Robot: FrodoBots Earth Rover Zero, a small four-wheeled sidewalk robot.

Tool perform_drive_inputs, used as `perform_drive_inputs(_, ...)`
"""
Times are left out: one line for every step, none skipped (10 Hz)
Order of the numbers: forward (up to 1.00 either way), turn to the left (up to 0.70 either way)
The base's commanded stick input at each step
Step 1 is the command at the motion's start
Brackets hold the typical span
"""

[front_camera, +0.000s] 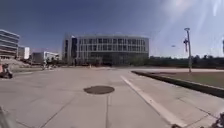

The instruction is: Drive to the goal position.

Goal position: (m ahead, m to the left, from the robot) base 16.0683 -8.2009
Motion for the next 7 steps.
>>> perform_drive_inputs(0.7,0.0)
perform_drive_inputs(0.7,0.0)
perform_drive_inputs(0.7,0.0)
perform_drive_inputs(0.7,0.0)
perform_drive_inputs(0.7,0.0)
perform_drive_inputs(0.7,0.0)
perform_drive_inputs(0.7,0.0)
